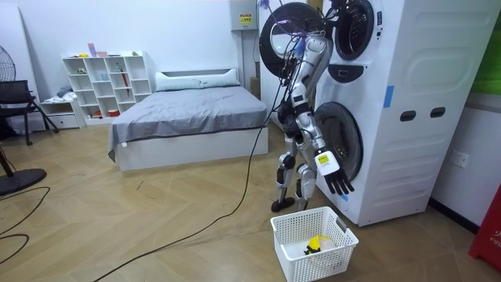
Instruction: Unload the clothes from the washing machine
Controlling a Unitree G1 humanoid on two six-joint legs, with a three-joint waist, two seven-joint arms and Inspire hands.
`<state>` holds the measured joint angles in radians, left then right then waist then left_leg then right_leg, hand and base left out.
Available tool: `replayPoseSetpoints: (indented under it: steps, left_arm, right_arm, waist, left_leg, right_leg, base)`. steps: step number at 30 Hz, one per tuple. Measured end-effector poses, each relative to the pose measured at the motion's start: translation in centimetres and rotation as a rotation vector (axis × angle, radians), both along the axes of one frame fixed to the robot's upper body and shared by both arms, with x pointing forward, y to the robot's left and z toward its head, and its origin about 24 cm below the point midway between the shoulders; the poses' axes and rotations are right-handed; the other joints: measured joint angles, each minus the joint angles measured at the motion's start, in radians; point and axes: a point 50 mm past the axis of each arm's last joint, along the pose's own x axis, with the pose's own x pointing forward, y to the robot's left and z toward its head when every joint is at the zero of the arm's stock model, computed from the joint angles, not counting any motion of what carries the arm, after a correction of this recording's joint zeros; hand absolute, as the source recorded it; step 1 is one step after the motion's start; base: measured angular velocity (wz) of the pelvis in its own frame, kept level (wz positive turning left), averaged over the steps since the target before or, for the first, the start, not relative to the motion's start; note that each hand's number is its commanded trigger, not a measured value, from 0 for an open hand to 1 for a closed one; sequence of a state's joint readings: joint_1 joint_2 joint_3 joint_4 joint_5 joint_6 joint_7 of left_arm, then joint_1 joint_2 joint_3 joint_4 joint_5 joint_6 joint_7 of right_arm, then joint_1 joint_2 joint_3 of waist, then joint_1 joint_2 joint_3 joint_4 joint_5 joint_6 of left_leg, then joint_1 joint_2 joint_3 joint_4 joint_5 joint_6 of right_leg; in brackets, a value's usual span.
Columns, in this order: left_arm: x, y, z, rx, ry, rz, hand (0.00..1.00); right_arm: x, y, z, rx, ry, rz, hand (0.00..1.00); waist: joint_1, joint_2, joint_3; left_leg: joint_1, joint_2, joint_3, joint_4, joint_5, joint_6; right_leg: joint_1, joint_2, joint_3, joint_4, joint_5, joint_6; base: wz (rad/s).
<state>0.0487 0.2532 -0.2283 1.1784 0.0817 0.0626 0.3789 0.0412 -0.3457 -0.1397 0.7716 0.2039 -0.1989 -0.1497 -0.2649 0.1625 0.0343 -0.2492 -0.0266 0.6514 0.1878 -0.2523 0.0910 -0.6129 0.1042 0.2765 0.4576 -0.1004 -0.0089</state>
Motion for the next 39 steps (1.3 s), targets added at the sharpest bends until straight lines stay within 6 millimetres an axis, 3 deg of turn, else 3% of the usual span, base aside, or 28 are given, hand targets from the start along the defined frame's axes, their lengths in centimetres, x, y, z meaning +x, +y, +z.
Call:
replayPoseSetpoints:
  steps: [3, 7, 9, 11, 13, 16, 19, 23, 26, 31, 39]
  left_arm:
    - [0.2, -0.2, 0.0, -0.011, -0.017, -0.006, 0.0]
    - [0.5, -0.7, 0.1, -0.037, -0.049, -0.018, 0.0]
    - [0.4, -1.1, 0.0, -0.049, -0.058, -0.022, 0.0]
    - [1.0, -1.4, 0.1, -0.043, -0.083, -0.058, 0.0]
    - [1.3, -1.9, 0.1, -0.054, -0.106, -0.079, 0.0]
    - [1.5, -3.1, -0.1, -0.086, -0.126, -0.081, 0.0]
    - [1.5, -3.8, -0.2, -0.104, -0.13, -0.085, 0.0]
    - [-0.1, -3.2, -0.4, -0.102, -0.107, -0.021, 0.0]
    - [-1.6, -2.8, -0.6, -0.097, -0.083, 0.02, 0.0]
    - [-2.6, -2.3, -0.5, -0.068, -0.058, 0.009, 0.0]
    - [-3.1, -2.3, -0.6, -0.069, -0.035, -0.011, 0.0]
  right_arm:
    - [-2.0, 0.2, -1.5, 0.018, 0.089, 0.01, 0.0]
    - [-4.3, 1.6, -3.7, 0.085, 0.208, 0.056, 0.0]
    - [-5.1, 2.8, -4.8, 0.13, 0.268, 0.086, 0.0]
    - [-5.6, 4.7, -6.2, 0.207, 0.324, 0.131, 0.0]
    - [-5.8, 5.9, -6.9, 0.253, 0.361, 0.159, 0.0]
    - [-6.1, 7.2, -7.6, 0.318, 0.403, 0.194, 0.0]
    - [-7.8, 7.9, -8.7, 0.395, 0.479, 0.136, 0.0]
    - [-9.7, 7.9, -9.4, 0.429, 0.568, 0.1, 0.0]
    - [-10.9, 8.1, -9.8, 0.453, 0.605, 0.076, 0.0]
    - [-10.8, 8.8, -10.0, 0.473, 0.607, 0.081, 0.0]
    - [-9.9, 9.4, -10.0, 0.47, 0.599, 0.11, 0.0]
  waist:
    - [0.005, -0.009, -0.0023]
    - [0.04, -0.028, -0.0086]
    - [0.074, -0.04, -0.017]
    - [0.097, -0.063, -0.0255]
    - [0.122, -0.079, -0.0296]
    - [0.161, -0.101, -0.0264]
    - [0.183, -0.129, -0.0299]
    - [0.197, -0.157, -0.0257]
    - [0.223, -0.166, -0.0276]
    - [0.267, -0.17, -0.0272]
    - [0.292, -0.167, -0.0244]
  left_leg:
    - [0.041, 0.01, -0.033, 0.0, 0.0, -0.001]
    - [0.112, 0.02, -0.085, -0.01, -0.001, -0.008]
    - [0.151, 0.025, -0.113, -0.019, 0.0, -0.012]
    - [0.183, 0.029, -0.17, -0.02, 0.002, -0.015]
    - [0.201, 0.031, -0.196, -0.021, 0.003, -0.016]
    - [0.238, 0.036, -0.256, -0.024, 0.004, -0.018]
    - [0.262, 0.038, -0.321, -0.025, 0.004, -0.019]
    - [0.295, 0.037, -0.391, -0.026, 0.004, -0.019]
    - [0.327, 0.036, -0.424, -0.028, 0.004, -0.019]
    - [0.35, 0.036, -0.462, -0.036, 0.004, -0.019]
    - [0.376, 0.038, -0.469, -0.044, 0.002, -0.023]
  right_leg:
    - [0.062, -0.009, -0.033, -0.024, -0.004, -0.006]
    - [0.155, -0.018, -0.091, -0.066, -0.01, -0.015]
    - [0.207, -0.021, -0.112, -0.096, -0.008, -0.018]
    - [0.262, -0.029, -0.149, -0.119, -0.011, -0.023]
    - [0.297, -0.035, -0.18, -0.137, -0.013, -0.025]
    - [0.372, -0.045, -0.228, -0.19, -0.013, -0.027]
    - [0.433, -0.053, -0.276, -0.225, -0.015, -0.029]
    - [0.511, -0.06, -0.328, -0.281, -0.016, -0.029]
    - [0.562, -0.06, -0.337, -0.306, -0.014, -0.028]
    - [0.601, -0.058, -0.351, -0.32, -0.014, -0.028]
    - [0.621, -0.058, -0.361, -0.321, -0.014, -0.028]
  base:
    - [0.3]
    - [0.29]
    - [0.29]
    - [0.5]
    - [0.46]
    - [0.48]
    - [0.54]
    - [0.42]
    - [0.1]
    - [0.08]
    - [0.07]
